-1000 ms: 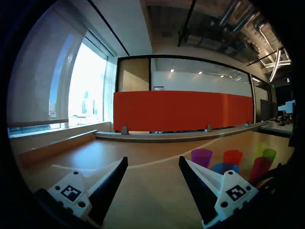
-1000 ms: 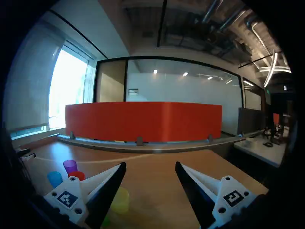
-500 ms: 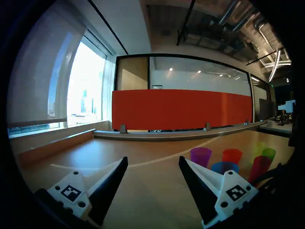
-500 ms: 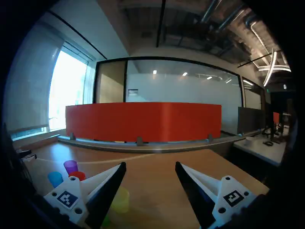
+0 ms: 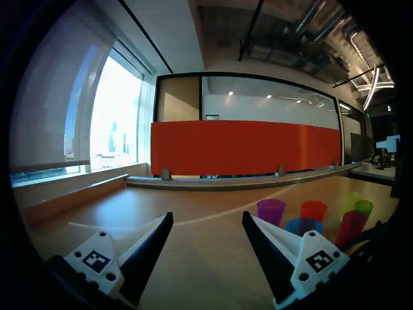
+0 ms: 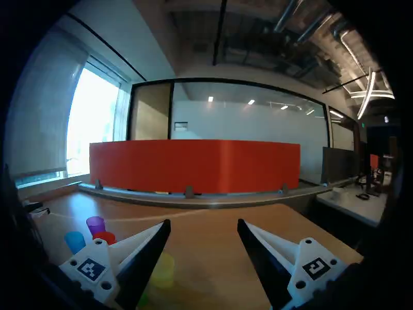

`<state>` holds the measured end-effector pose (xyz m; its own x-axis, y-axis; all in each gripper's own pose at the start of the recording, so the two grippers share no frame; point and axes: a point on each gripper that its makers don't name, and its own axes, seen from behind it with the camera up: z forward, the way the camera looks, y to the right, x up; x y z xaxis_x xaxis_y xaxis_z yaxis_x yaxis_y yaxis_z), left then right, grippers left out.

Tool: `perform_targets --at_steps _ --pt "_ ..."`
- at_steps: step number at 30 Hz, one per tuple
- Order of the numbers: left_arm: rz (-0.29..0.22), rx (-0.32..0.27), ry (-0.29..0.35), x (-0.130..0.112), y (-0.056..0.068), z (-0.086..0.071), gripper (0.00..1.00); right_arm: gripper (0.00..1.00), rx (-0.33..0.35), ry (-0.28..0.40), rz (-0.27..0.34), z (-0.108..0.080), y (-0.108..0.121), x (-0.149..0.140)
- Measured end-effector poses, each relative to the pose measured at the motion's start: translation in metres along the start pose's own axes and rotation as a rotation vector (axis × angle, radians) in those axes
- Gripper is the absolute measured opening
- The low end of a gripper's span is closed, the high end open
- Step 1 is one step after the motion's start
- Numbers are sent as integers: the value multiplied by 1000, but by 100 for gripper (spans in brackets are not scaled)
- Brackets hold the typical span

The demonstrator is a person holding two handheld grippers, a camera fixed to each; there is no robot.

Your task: Pour water

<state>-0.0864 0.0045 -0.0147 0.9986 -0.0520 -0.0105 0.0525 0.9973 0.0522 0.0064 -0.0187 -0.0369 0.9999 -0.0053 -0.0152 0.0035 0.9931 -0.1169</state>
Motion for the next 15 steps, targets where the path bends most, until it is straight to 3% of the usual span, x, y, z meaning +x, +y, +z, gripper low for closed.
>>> perform_targets --at_steps 15 --pt "0 0 0 0 -1 0 100 100 7 75 -81 4 -5 -18"
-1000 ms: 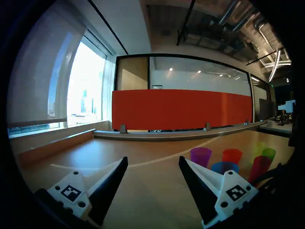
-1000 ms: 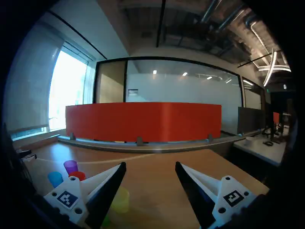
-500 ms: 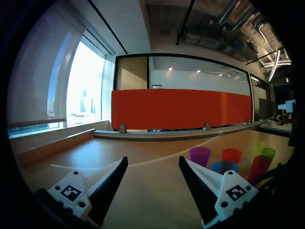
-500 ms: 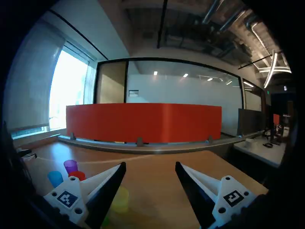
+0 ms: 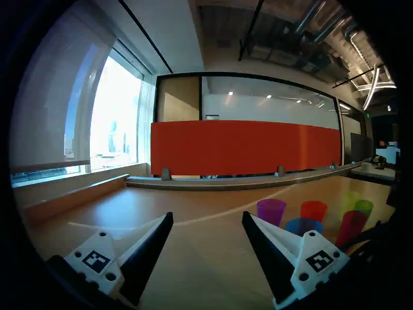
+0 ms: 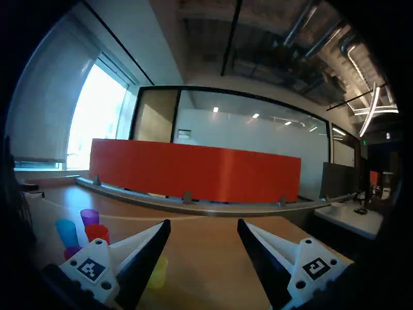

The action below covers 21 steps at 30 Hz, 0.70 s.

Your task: Pour water

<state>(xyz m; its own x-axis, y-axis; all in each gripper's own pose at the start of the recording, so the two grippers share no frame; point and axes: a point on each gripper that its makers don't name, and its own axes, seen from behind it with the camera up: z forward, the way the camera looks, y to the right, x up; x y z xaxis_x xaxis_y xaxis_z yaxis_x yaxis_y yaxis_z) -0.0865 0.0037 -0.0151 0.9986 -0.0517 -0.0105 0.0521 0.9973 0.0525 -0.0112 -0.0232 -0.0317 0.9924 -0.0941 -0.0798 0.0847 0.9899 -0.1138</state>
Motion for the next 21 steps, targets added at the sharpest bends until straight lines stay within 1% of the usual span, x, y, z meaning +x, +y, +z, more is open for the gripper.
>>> perform_targets --at_steps 2,6,14,17,21 --pt "1 0 0 0 0 0 100 100 8 9 7 1 -3 -4" --pt "0 0 0 0 0 0 99 100 18 25 42 4 -5 -8" --pt "0 0 0 0 0 -1 99 100 -3 24 106 8 7 -27" --pt "0 0 0 0 0 -1 99 100 -8 19 116 8 10 -36" --pt "0 0 0 0 0 -1 100 100 -11 20 113 8 13 -43"
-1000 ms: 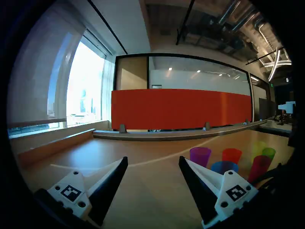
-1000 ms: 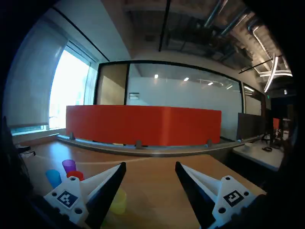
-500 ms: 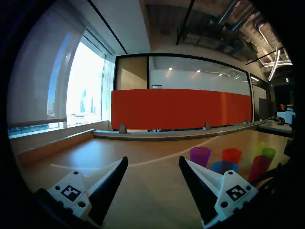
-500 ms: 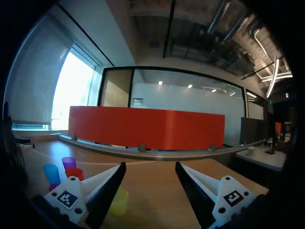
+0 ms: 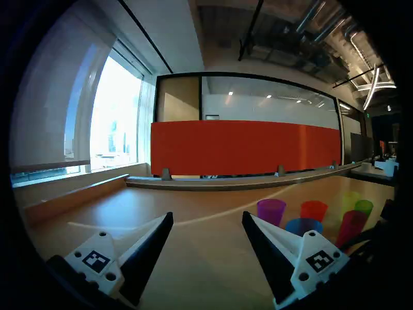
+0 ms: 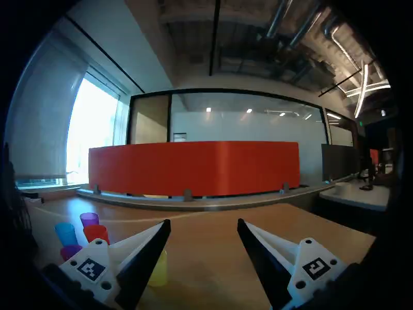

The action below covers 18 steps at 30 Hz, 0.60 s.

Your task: Pour water

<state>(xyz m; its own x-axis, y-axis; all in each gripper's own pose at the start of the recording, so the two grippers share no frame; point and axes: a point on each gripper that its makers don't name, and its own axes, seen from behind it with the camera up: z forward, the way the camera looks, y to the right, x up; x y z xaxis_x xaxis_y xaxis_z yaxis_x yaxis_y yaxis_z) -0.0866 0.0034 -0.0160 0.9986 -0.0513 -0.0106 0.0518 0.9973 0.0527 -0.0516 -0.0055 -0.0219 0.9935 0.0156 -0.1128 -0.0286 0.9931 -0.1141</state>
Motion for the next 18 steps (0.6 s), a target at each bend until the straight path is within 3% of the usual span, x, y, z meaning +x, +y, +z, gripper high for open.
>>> perform_targets --at_steps 18 --pt "0 0 0 0 0 0 99 100 6 -13 -7 2 -1 -18"
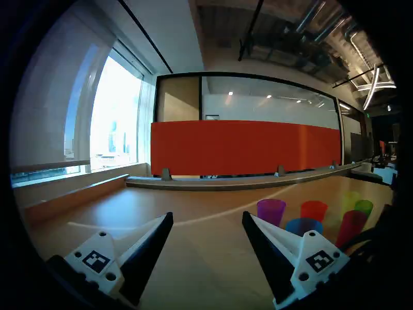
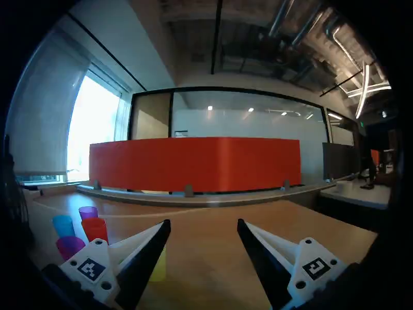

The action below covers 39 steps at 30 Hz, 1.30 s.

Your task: Pour water

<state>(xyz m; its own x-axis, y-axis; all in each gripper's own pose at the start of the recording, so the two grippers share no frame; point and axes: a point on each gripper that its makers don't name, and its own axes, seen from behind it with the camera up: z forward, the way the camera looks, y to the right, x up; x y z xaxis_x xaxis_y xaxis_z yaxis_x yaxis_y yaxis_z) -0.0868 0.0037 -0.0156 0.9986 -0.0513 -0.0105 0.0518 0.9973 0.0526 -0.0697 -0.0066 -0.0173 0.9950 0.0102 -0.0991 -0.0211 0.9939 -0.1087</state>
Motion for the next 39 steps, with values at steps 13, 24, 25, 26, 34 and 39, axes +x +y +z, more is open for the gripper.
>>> perform_targets --at_steps 13,24,25,26,34,39 --pt "0 0 0 0 0 -1 99 100 -6 -39 -4 2 4 -15" --pt "0 0 0 -1 0 0 99 100 -11 -48 -6 2 4 -15" --pt "0 0 0 -1 0 0 99 100 -12 -48 -6 2 4 -15" --pt "0 0 0 -1 0 0 100 100 -12 -48 -6 2 4 -15" --pt "0 0 0 0 0 0 100 100 -12 -50 -6 2 3 -14" --pt "0 0 0 0 0 0 100 100 -12 -50 -5 2 3 -15"
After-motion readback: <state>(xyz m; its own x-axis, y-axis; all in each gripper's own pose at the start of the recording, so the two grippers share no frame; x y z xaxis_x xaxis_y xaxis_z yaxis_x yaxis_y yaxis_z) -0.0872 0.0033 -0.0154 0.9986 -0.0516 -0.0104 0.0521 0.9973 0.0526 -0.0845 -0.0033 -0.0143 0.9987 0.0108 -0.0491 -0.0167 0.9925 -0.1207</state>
